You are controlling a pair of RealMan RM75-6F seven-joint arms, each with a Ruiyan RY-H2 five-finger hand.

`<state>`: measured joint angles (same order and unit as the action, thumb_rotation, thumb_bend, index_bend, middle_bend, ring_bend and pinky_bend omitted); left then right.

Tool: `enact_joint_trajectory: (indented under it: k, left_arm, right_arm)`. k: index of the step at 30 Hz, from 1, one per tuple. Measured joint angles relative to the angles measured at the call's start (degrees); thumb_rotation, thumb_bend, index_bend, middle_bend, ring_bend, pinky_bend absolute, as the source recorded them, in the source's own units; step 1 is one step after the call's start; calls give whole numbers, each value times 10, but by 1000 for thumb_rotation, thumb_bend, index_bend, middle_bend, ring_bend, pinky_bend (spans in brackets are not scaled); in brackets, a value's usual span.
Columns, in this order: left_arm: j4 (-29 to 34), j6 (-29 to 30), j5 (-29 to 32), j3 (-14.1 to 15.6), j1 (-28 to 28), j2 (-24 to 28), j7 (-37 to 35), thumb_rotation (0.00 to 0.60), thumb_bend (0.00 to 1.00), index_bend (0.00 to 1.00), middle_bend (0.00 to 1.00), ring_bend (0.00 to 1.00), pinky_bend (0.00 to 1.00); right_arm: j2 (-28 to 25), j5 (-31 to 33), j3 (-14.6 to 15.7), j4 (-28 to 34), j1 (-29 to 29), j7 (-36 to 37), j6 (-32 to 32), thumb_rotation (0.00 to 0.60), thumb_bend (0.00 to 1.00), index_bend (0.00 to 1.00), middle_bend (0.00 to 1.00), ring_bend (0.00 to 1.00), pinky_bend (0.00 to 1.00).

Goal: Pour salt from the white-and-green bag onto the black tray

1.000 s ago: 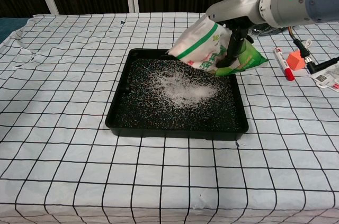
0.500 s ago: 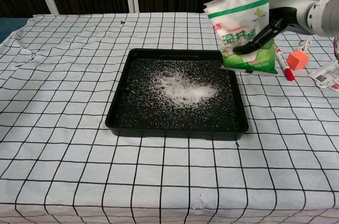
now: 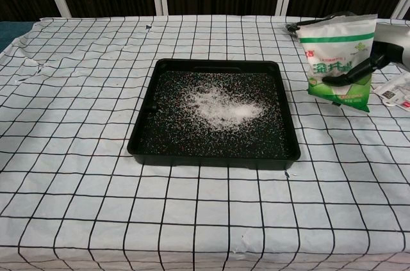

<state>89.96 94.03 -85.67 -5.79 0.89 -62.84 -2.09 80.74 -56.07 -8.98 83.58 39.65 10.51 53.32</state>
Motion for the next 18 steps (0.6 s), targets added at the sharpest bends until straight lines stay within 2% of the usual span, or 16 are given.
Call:
enact_joint_trajectory:
  k: [4,10,18]
  left_arm:
    - [0,0,0,0,0,0,1,600,298,174,88,25,113]
    - [1,0,1,0,0,-1,2,600,298,173,88,26,113]
    - [0,0,3,-2,0,-1,1,600,298,173,88,26,113]
  right_arm:
    - [29,-9,1,-32,-15,15,6,600,604,851,606,688,687]
    - [58,-19,-3,-62,-26,33,-3,600,588,852,596,679,685]
    - [107,-11,-29,-81,-37,27,25,600,562,845,570,659,677]
